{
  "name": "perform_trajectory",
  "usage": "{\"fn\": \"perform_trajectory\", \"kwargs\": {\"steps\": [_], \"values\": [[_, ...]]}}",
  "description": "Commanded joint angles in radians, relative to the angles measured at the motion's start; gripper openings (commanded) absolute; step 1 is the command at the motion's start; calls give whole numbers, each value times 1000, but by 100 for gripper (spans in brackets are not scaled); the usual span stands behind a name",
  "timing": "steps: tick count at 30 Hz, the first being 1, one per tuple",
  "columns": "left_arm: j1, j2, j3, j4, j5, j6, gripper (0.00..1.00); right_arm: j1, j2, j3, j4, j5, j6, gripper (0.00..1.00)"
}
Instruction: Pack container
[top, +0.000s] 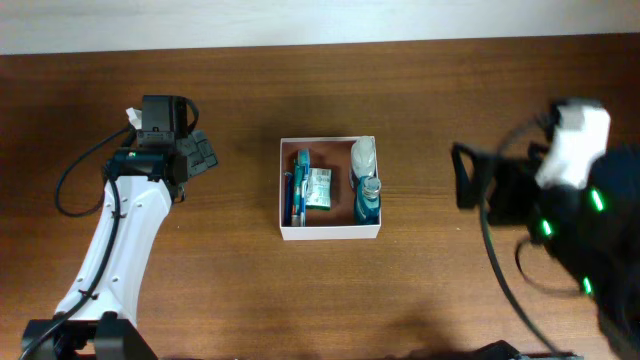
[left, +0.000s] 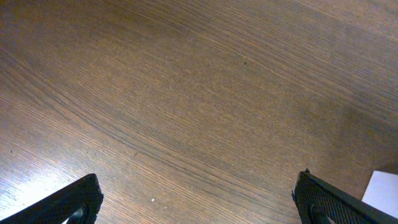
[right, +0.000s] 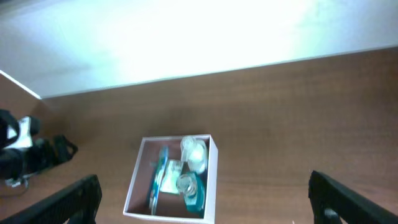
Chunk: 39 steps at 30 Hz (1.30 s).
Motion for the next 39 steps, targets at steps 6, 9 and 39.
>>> {"fn": "perform_trajectory", "kwargs": {"steps": [6,9,39], "values": [[2,-7,8,2,-14,1,99,-46,-431,-541,285,1,5,98],[2,-7,8,2,-14,1,99,-69,-577,-740,373,0,6,98],[2,-7,8,2,-14,1,99,-212,-959,-1569,1189,-25,1,98]]}}
